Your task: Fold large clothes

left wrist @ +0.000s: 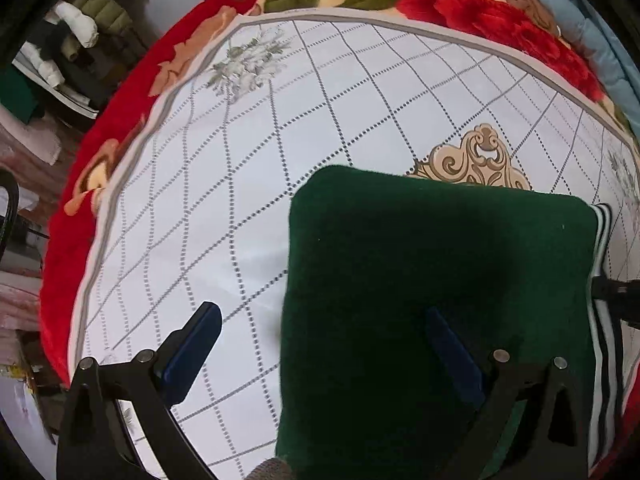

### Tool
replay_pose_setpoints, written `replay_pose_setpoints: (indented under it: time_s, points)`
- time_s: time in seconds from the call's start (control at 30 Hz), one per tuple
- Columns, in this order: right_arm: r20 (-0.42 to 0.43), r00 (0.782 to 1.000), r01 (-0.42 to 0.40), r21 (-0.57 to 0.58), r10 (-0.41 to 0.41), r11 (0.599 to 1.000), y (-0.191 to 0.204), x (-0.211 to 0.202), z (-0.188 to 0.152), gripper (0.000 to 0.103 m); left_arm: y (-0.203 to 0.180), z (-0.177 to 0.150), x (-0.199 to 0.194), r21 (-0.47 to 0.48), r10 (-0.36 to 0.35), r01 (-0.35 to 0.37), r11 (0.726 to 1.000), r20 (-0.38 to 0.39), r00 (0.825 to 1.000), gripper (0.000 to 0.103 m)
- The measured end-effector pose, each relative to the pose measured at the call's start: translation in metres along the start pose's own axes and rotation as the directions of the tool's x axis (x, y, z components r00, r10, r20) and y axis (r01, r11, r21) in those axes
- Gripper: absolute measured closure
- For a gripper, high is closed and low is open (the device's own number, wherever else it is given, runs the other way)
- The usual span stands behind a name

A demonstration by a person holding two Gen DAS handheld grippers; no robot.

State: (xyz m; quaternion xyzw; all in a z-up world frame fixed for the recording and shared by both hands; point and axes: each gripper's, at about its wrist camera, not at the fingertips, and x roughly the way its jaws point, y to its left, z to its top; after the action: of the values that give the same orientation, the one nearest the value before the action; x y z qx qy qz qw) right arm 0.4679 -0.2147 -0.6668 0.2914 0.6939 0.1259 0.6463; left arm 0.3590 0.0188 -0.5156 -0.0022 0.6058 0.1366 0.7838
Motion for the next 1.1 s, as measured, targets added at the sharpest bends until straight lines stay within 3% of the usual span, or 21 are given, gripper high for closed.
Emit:
replay_pose_setpoints:
  time_s: [0.13,0.17,0.23,0.33,0.4,0.43,0.47,0.53,0.63,0.73,0.87,1.0,1.03,1.07,1.1]
  points:
    - [0.017,0.998,-0.059,-0.015,0.06,0.998,-0.006,-0.063,-0.033,0.024,0.012,-0.02,-0.015,-0.069,-0.047,0.046,0.997,-0.014,0.999,0.0]
    - [0.018,0.998,-0.068,-0.009,0.068,0.998,-0.008,-0.075,-0.047,0.021,0.012,-0.027,-0.017,-0.077,-0.051,0.049,0.996,-0.022,0.998,0.0]
    - [-0.033,0.997,-0.068,0.019,0.069,0.998,-0.032,-0.086,-0.08,0.021,0.01,-0.044,-0.017,-0.084,-0.048,0.044,0.996,-0.049,0.998,0.0]
    - [-0.134,0.99,-0.036,0.101,0.05,0.994,-0.064,-0.066,-0.115,0.021,0.007,-0.064,-0.01,-0.077,-0.036,0.029,0.997,-0.088,0.995,0.0]
    - [-0.179,0.973,-0.115,0.167,0.145,0.979,-0.077,-0.043,-0.128,0.025,0.003,-0.072,-0.007,-0.06,-0.032,0.026,0.998,-0.091,0.995,0.0]
    - [-0.199,0.947,-0.214,0.2,0.253,0.956,-0.077,-0.029,-0.133,0.05,0.0,-0.074,-0.007,-0.041,-0.016,0.012,0.999,-0.081,0.997,0.0]
    - [-0.201,0.943,-0.223,0.209,0.265,0.952,-0.075,-0.022,-0.136,0.074,-0.003,-0.075,-0.007,-0.018,0.002,-0.003,1.0,-0.07,0.998,0.0]
    - [-0.165,0.962,-0.185,0.181,0.216,0.966,-0.065,-0.022,-0.138,0.077,-0.008,-0.075,-0.008,0.026,0.03,-0.029,0.999,-0.048,0.998,0.0]
    - [-0.062,0.973,-0.21,0.148,0.221,0.966,-0.053,-0.06,-0.146,0.085,-0.01,-0.075,-0.007,0.047,0.028,-0.026,0.999,-0.04,0.999,0.0]
    - [-0.016,0.974,-0.219,0.162,0.224,0.962,-0.061,-0.087,-0.159,0.086,-0.009,-0.076,-0.008,0.044,0.014,-0.012,0.999,-0.041,0.999,0.0]
    - [-0.087,0.992,-0.068,0.247,0.092,0.967,-0.101,-0.052,-0.166,0.085,-0.005,-0.082,-0.004,0.022,-0.021,0.022,1.0,-0.068,0.998,0.0]
    - [-0.151,0.988,0.069,0.172,-0.043,0.983,-0.092,-0.031,-0.156,0.082,-0.002,-0.079,-0.011,0.025,0.004,-0.002,1.0,-0.076,0.997,0.0]
    - [-0.164,0.984,0.09,0.147,-0.065,0.985,-0.084,-0.035,-0.153,0.076,-0.001,-0.075,-0.017,0.02,0.008,-0.006,1.0,-0.062,0.998,0.0]
    - [-0.174,0.98,0.113,0.114,-0.092,0.987,-0.075,-0.042,-0.15,0.062,0.001,-0.071,-0.022,0.014,0.009,-0.009,1.0,-0.048,0.999,0.0]
    - [-0.176,0.975,0.15,0.08,-0.135,0.985,-0.066,-0.051,-0.147,0.058,0.003,-0.064,-0.027,0.007,0.014,-0.013,1.0,-0.033,0.999,0.0]
